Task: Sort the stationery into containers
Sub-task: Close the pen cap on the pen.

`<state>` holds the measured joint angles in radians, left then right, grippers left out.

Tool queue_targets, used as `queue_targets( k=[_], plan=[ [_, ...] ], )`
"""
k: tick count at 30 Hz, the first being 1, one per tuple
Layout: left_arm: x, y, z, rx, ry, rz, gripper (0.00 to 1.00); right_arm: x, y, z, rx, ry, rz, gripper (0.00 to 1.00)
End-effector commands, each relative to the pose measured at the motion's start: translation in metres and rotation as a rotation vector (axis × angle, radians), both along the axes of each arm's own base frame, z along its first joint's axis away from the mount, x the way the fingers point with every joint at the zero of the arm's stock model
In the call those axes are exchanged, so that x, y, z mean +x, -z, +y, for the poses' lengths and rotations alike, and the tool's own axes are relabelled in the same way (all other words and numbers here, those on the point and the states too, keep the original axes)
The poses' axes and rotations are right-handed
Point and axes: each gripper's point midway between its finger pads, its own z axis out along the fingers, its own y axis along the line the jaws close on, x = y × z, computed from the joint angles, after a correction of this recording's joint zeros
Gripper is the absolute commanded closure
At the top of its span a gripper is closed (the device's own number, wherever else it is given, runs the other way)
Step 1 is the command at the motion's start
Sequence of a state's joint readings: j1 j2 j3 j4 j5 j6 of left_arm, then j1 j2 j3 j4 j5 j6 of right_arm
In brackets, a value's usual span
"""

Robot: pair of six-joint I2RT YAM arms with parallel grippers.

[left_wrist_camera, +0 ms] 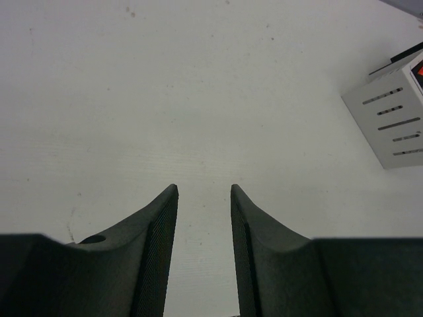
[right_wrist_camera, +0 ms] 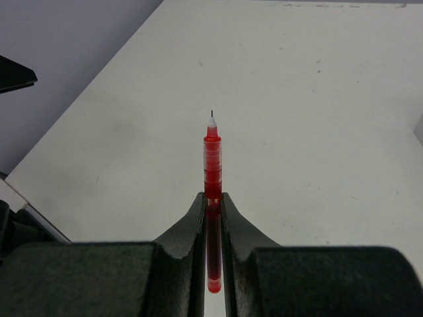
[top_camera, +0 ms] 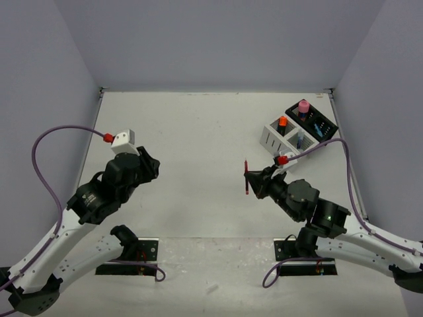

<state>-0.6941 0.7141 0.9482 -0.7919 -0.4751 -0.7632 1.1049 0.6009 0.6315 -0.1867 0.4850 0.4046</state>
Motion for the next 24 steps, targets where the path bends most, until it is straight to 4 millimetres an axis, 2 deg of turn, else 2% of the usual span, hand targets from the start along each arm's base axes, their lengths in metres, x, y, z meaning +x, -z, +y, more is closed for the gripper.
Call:
queue_targets(
  k=[1, 4, 7, 10, 15, 19, 24],
  plan=[
    [0.002, 0.002, -0.002, 0.036, 0.042, -0.018, 0.6, 0.003, -0.005, -0.005, -0.001, 0.033, 0.011, 1.0],
    [-0.001, 0.012, -0.016, 0.059, 0.132, 0.022, 0.6, 0.003, -0.002, -0.009, -0.022, 0.048, 0.024, 1.0],
    [-0.003, 0.022, -0.019, 0.101, 0.173, 0.054, 0.6, 0.003, -0.003, -0.014, -0.023, 0.061, 0.016, 1.0],
    [-0.001, 0.02, -0.018, 0.11, 0.174, 0.033, 0.6, 0.005, -0.004, -0.018, -0.03, 0.075, 0.005, 1.0],
    [0.001, 0.02, -0.004, 0.139, 0.131, -0.02, 0.58, 0.006, -0.004, -0.023, -0.036, 0.091, 0.005, 1.0],
    [-0.001, 0.016, -0.012, 0.105, 0.187, -0.075, 0.58, 0.007, -0.003, -0.024, -0.036, 0.098, 0.009, 1.0],
    [-0.002, 0.012, -0.01, 0.107, 0.186, -0.096, 0.52, 0.008, -0.006, -0.022, -0.037, 0.097, 0.01, 1.0]
  ],
)
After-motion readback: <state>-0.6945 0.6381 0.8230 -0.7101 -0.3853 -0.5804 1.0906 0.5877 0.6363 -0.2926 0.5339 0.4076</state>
